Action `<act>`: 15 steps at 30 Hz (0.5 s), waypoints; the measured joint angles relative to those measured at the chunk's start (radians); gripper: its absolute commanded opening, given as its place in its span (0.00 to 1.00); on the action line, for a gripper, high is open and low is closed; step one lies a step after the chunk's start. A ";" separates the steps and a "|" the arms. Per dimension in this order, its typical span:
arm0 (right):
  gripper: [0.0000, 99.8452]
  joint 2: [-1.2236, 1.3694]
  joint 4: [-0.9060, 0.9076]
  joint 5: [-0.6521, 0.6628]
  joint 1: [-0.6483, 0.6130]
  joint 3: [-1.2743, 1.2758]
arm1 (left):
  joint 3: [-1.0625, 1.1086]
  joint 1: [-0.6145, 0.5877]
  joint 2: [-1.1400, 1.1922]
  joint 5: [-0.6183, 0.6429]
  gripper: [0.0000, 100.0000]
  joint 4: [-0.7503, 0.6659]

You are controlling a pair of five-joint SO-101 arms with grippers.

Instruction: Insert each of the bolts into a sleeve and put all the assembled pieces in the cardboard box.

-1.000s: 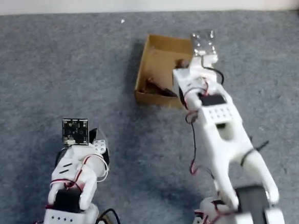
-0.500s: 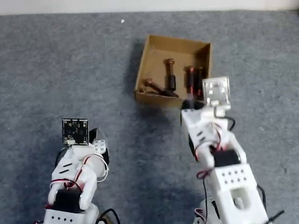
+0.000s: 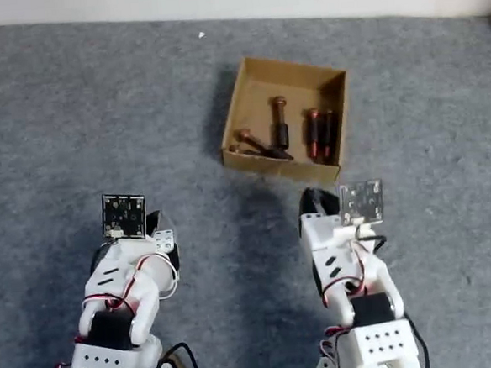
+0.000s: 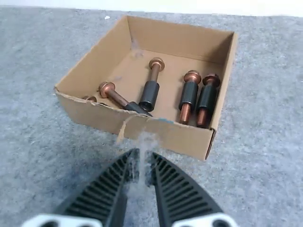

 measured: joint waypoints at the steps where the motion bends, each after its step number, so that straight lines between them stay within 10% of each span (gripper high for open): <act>1: 0.01 -0.040 -0.002 0.000 -0.002 0.003 | 0.000 0.000 0.000 0.000 0.01 0.000; 15: 0.01 -0.276 0.390 0.000 -0.002 0.005 | 0.000 0.000 0.000 0.000 0.01 0.000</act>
